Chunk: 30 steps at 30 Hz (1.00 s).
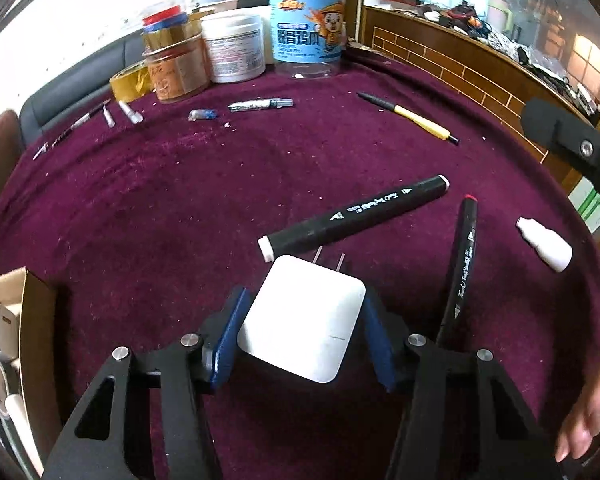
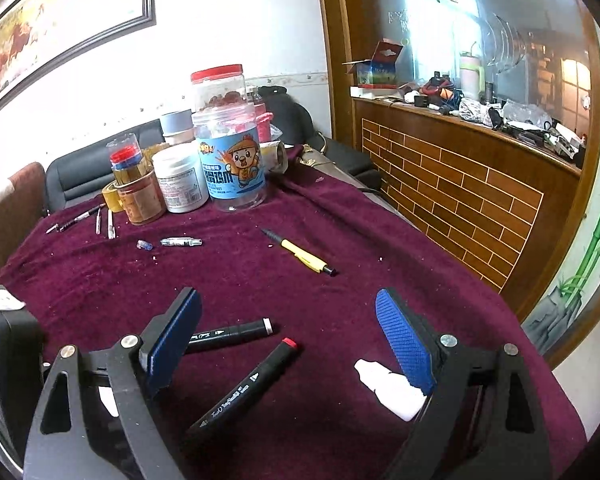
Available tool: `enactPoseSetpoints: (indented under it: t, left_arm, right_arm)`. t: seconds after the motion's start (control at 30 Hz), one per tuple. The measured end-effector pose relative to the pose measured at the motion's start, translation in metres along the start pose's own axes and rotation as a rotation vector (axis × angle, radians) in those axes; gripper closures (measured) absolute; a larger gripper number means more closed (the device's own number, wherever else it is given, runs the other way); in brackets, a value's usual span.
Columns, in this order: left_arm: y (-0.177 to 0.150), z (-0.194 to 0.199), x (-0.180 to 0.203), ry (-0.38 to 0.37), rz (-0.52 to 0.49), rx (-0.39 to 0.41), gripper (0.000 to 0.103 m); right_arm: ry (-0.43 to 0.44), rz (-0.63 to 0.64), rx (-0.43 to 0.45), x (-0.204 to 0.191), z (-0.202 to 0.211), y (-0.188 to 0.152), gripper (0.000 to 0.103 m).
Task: Organize rigid objects
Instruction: 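Grasp the white square charger with the left gripper and lift it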
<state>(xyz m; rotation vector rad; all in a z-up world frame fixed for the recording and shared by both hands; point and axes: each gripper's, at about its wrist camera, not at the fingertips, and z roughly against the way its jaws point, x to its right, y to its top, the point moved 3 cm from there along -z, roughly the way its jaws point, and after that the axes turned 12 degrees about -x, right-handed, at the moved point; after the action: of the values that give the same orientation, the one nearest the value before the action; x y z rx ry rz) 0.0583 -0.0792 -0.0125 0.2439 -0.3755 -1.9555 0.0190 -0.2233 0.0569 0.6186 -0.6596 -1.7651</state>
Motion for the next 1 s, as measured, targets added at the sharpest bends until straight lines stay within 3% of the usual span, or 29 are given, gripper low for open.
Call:
enactPoseSetpoints:
  t: [0.4,0.67,0.83,1.0]
  left_arm:
    - [-0.028,0.035,-0.022,-0.018,0.096,0.021,0.054]
    - [-0.072,0.061,-0.043,0.048,0.141,0.053,0.053]
    - [-0.091,0.062,-0.051,0.096,0.156,0.077,0.053]
    - [-0.098,0.045,-0.057,0.085,0.194,0.033,0.053]
  right_arm:
    - [-0.006,0.004,-0.001,0.000,0.000,0.000,0.013]
    - [-0.008,0.017,0.005,-0.001,0.002,-0.001,0.013]
    - [-0.010,0.025,0.004,-0.004,0.002,-0.003,0.013]
    - [-0.017,0.038,0.005,-0.007,0.003,-0.005,0.013]
